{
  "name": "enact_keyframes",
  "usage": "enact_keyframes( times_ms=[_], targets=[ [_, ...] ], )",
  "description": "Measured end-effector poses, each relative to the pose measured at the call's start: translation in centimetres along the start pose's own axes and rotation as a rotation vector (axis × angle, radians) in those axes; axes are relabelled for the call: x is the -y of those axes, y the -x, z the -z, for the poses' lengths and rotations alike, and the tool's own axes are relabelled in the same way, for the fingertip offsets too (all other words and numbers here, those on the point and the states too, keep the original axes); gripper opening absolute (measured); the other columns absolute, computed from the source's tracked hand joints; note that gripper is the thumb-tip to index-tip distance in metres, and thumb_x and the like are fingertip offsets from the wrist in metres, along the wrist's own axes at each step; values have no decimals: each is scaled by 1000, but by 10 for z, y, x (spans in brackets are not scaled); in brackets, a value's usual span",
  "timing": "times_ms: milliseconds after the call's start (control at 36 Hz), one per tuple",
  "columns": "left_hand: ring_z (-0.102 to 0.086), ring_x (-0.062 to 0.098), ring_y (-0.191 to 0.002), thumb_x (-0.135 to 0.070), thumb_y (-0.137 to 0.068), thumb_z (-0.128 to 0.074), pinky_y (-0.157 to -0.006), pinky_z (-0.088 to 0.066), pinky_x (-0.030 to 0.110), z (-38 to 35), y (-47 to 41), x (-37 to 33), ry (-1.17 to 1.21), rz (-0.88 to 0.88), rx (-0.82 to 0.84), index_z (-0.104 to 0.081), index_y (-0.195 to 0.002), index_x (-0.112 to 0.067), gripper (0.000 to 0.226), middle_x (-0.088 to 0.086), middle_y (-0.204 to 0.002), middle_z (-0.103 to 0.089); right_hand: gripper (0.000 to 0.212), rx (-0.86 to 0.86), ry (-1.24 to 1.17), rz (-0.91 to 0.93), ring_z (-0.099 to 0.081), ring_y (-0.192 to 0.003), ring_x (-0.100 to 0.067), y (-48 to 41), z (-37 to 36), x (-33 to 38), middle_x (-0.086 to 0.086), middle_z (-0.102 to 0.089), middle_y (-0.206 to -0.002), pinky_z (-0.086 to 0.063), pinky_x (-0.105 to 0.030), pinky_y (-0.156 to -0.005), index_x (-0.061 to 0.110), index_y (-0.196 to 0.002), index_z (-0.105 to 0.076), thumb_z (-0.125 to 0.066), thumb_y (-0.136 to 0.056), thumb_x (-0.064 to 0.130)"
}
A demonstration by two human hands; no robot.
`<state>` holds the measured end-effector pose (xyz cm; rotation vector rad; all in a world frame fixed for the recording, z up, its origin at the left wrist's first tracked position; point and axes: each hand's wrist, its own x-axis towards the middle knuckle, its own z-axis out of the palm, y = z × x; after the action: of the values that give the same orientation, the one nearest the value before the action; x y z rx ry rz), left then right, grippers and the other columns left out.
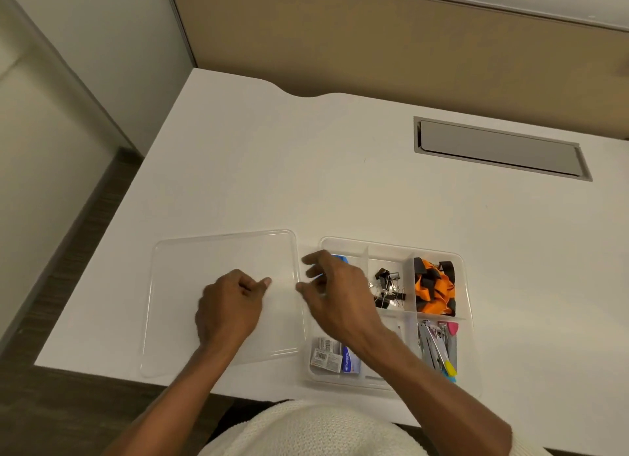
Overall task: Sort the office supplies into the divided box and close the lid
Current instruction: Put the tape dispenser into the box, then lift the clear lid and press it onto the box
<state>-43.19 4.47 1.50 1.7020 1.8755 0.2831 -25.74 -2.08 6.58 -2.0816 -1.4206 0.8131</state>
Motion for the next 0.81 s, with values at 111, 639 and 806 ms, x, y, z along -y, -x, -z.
enact_keyframes(
  times_ms=[111, 639, 806],
  targets=[
    [-67, 31, -94, -59, -88, -70, -73, -60, 44, 21, -16, 31, -118, 19, -162, -68, -98, -19, 41, 5, -102, -71, 63, 133, 58, -5, -67, -109, -22, -6, -31, 14, -8, -66, -127, -54, -34, -94, 19, -145, -48, -74, -91, 38],
    [-41, 43, -136, -71, -83, -64, -103, -45, 59, 20, -34, 80, -133, 265, -108, -39, -144, 1, 98, 24, -147, -43, 110, 229, 115, -282, 11, -157, -42, -16, -120, 18, -20, 15, -169, -9, -52, -128, 18, -162, 4, -75, -88, 38],
    [-40, 43, -138, -73, -73, -74, -102, -42, 68, 31, -43, 78, -59, 318, -121, -44, -143, -5, 101, 23, -146, -45, 101, 153, 25, -320, -18, -152, -38, -24, -116, 25, -15, -17, -164, -27, -53, -124, 24, -157, -17, -79, -79, 43]
  ],
)
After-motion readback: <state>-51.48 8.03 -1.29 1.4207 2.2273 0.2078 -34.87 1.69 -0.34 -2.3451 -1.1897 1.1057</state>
